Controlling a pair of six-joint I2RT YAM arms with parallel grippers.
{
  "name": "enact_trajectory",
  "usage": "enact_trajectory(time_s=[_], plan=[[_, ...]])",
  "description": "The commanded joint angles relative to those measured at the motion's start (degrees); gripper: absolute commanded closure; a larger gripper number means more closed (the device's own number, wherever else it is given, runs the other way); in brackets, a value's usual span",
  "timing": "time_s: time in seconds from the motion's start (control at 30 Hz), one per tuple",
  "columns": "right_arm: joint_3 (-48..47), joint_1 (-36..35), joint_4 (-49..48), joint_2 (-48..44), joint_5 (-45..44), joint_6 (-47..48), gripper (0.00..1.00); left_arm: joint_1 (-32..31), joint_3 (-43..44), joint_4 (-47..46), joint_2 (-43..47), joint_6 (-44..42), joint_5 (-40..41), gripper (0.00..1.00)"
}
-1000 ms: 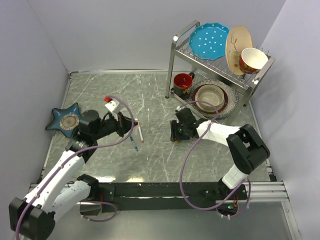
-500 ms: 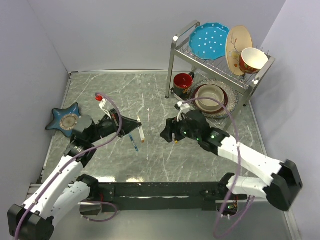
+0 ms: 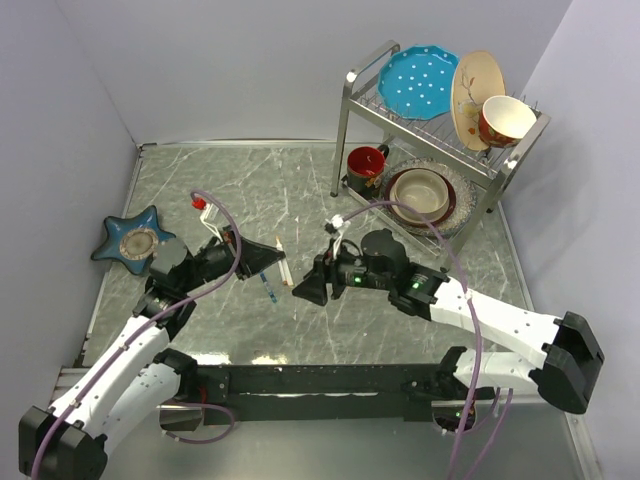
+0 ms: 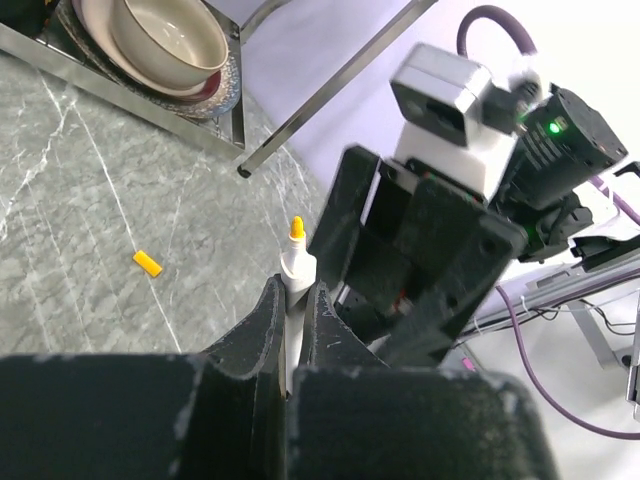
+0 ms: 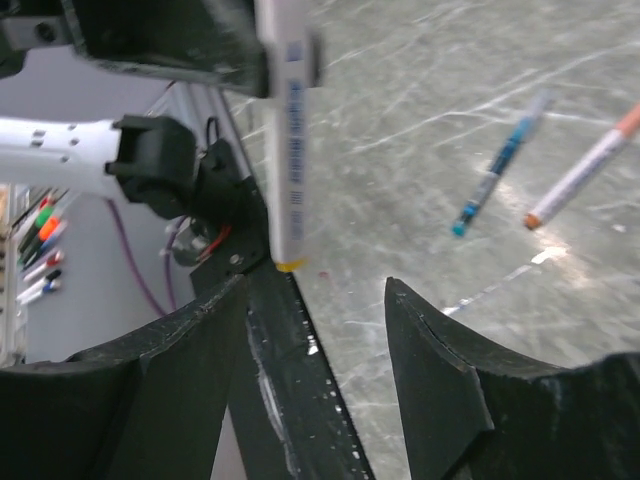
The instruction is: Insert the pens into the pen caps
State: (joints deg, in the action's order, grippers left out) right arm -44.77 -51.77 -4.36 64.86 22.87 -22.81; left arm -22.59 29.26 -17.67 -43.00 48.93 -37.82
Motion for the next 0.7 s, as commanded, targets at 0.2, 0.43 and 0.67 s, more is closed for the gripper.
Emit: enact_trajectory(time_s=[0.2,0.43,0.67], plan=[[-6.2,-3.5,-3.1,3.2,-1.8,0.9,0.47,-0.5,-0.3,-4.4,0.5,3.2,-0.9,0.99],[-7.6,-3.7,-2.4,4.0,-4.9,0.7,0.99,-0.8,0.0,-4.8,0.2,3.7,-0.8,0.88],[-5.0,-3.6,-9.5,2.8,-5.3,-3.7,1.0,-1.0,-1.5,-11.4,-2.5,6.3,-5.3,0.58]])
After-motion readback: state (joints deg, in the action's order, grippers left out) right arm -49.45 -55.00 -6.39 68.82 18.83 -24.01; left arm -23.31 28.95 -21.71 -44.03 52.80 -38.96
